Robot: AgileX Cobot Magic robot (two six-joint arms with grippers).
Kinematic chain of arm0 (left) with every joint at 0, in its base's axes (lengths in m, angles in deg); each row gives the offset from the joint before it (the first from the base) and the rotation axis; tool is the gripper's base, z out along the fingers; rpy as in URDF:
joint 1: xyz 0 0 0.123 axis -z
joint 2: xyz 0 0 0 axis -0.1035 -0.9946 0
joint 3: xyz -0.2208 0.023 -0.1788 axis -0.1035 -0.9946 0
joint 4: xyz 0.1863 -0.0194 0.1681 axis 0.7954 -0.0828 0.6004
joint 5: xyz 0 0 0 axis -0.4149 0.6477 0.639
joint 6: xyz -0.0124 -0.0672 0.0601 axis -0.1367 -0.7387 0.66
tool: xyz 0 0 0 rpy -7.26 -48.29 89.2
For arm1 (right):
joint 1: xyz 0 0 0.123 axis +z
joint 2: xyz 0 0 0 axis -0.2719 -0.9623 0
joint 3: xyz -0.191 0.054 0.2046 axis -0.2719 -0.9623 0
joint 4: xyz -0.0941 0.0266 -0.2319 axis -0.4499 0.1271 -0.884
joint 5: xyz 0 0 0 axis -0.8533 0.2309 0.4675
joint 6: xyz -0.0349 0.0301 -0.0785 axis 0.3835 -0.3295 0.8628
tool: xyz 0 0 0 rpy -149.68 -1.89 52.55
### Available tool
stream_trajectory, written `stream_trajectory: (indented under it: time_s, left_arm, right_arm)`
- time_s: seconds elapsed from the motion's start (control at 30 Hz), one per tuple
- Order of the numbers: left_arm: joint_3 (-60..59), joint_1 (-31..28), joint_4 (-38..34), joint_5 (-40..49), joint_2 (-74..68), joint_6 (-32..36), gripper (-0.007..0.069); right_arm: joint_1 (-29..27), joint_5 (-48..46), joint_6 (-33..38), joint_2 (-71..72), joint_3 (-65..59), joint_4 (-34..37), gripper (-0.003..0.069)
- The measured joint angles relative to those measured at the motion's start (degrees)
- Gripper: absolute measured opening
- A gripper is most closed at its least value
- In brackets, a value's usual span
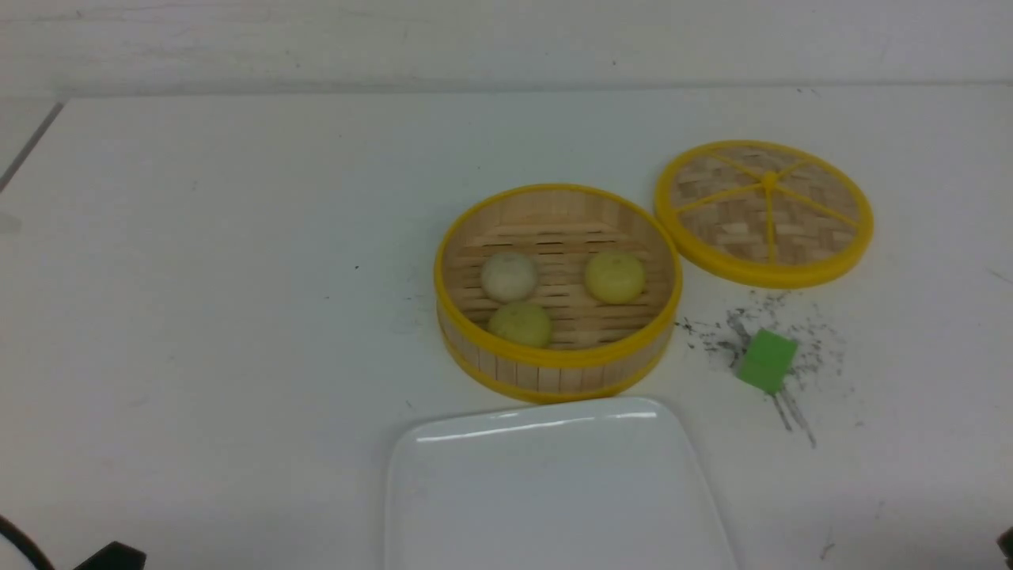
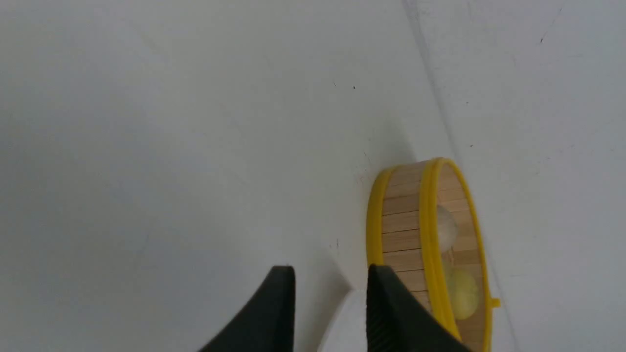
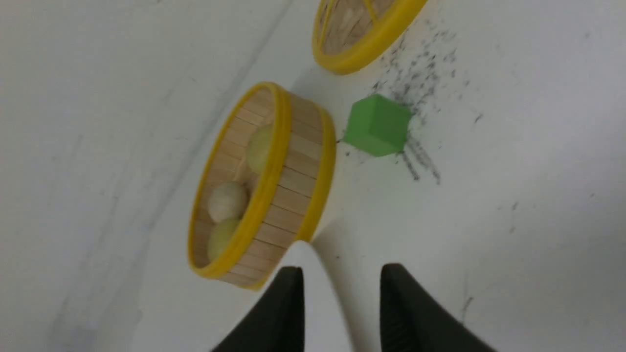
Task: Put the steamed buns into the plate on the white tablecloth.
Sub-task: 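Reach toward a bun in the bamboo steamer with the right gripper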
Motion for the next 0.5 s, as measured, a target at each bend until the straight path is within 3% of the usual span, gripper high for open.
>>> stream_trajectory:
  time_s: [0.27,0.37,0.5]
  left_arm:
    - [0.0,0.0,1.5,-0.4,0.0,0.0,0.0237]
    - [3.3,0.0,1.4,2.9,0.0,4.0,0.0204]
    - [12.9,0.0,1.7,6.9,-1.1,10.7,0.0109]
  right_arm:
    - [0.0,0.1,0.4,0.0,0.1,1.4,0.0231]
    - [0.0,-0.6,7.0,0.0,5.3,-0.4,0.0157]
    - [0.0,-4.5,16.6,-3.7,16.0,-9.8,0.0010]
